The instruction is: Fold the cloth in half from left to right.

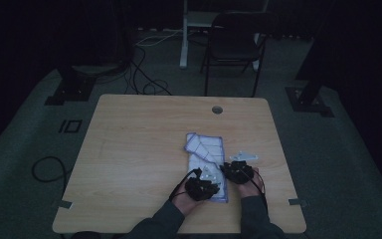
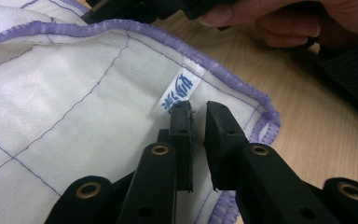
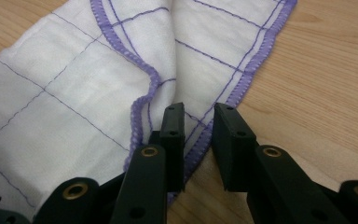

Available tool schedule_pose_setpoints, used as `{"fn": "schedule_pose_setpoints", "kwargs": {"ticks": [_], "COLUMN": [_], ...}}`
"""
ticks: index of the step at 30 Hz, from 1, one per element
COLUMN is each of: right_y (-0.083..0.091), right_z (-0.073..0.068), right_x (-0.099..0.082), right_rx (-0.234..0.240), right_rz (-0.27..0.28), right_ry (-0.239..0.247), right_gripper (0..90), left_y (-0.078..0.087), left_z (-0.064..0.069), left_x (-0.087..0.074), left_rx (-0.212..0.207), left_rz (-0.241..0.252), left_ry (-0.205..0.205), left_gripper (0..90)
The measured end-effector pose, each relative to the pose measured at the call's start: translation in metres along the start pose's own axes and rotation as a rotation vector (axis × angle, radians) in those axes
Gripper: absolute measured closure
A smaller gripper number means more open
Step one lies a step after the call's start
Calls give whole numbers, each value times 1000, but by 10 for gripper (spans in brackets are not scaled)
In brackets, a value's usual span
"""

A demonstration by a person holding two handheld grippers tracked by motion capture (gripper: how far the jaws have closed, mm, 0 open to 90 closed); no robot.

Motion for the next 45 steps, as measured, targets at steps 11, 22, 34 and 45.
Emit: {"fn": "schedule_pose_setpoints", "kwargs": {"ticks": [11,22,34,45], "right_y": [-1,-1,5,-4], "right_z": [1,1,-7,-27], "right_x": [0,0,13,29], "right_rx": [-5,-6,0,71], "right_rz": [5,5,67,107], "right_ry": [-2,-9,21,78], "right_gripper": [764,766,744,723], "left_y": [1,18,48,47], "left_z": [8,4,-24,-28], "left_x": [-1,-5,-20,-29], "left_rx": [-10,23,131,117], "left_rz": [-21,23,37,34], "left_ry": [-24,-40,-17,-4], "left_gripper": [877,774,737,727]}}
Point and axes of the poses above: each handheld gripper's, and its own axes: y roughly backward along the jaws, x roughly out of its top, z roughly to its right, the point moved 1 cm from there along -y, roughly forward along the jaws, and after that the axes turned 10 degrees about z, right-handed, at the moved point
